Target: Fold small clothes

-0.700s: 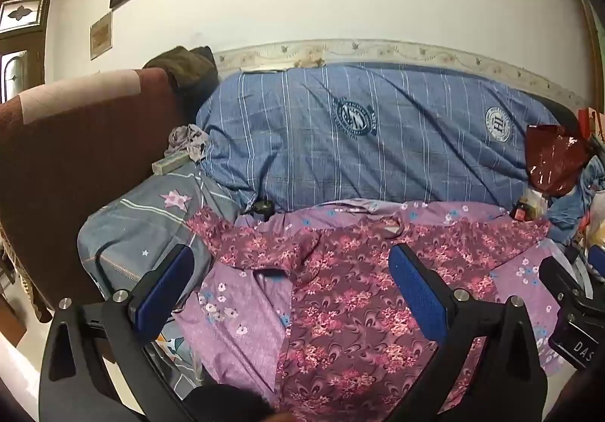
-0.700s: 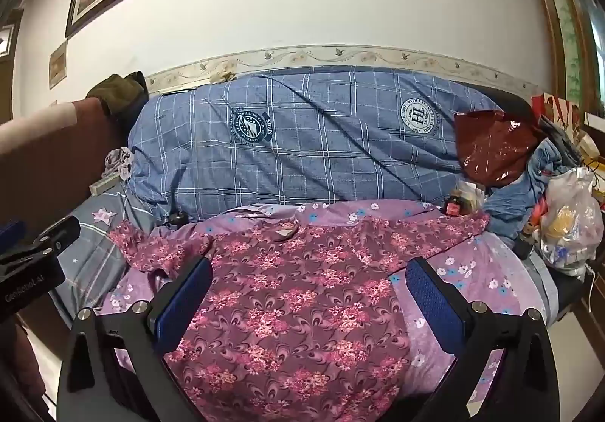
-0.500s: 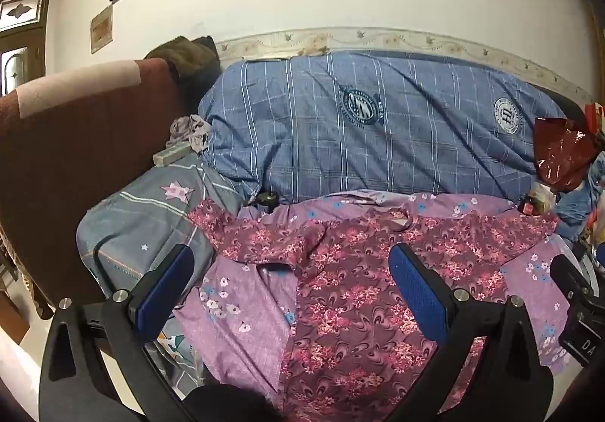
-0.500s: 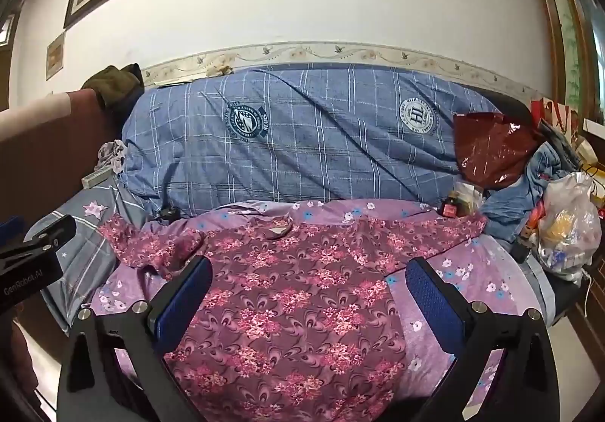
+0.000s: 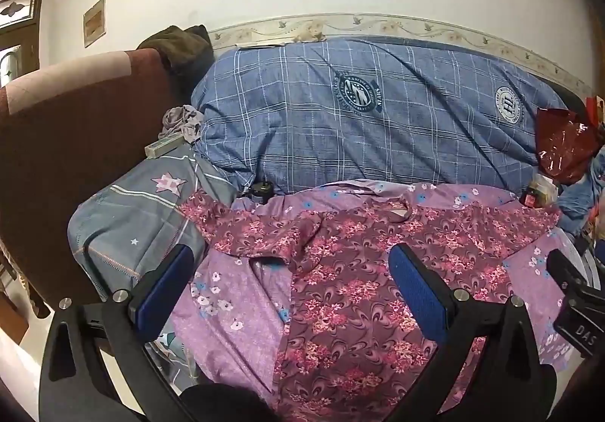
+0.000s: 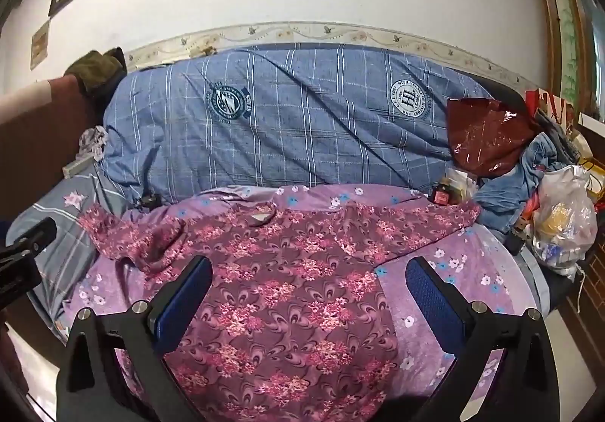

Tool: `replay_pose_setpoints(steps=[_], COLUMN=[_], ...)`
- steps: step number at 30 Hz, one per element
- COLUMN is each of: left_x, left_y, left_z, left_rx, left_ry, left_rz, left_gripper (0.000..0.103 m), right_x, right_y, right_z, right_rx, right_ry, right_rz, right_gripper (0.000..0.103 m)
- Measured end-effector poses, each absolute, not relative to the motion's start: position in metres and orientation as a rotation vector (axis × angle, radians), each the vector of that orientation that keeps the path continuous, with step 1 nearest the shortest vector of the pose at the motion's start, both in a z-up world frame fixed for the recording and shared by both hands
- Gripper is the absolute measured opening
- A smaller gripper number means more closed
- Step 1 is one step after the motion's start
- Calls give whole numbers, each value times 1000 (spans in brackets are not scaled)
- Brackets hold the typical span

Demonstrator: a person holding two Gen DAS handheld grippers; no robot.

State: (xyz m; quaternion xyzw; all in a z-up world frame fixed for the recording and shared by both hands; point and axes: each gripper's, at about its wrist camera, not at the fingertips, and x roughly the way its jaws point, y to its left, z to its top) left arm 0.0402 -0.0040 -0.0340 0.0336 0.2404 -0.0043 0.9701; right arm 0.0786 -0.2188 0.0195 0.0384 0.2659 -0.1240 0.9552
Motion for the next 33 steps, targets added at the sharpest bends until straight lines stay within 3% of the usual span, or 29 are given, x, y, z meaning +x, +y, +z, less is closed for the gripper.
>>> replay_pose_setpoints(steps=[33], left_x=[66], left_y=[-39], left_z=[-55], left_rx=[123], left_ry=[559], left_rz=[-60], left_gripper=[103], right_x=[107], right_y=[-236], right_z=[-3], right_rx=[85], right_ry=[604], right_rz=[-281], right_gripper=[103])
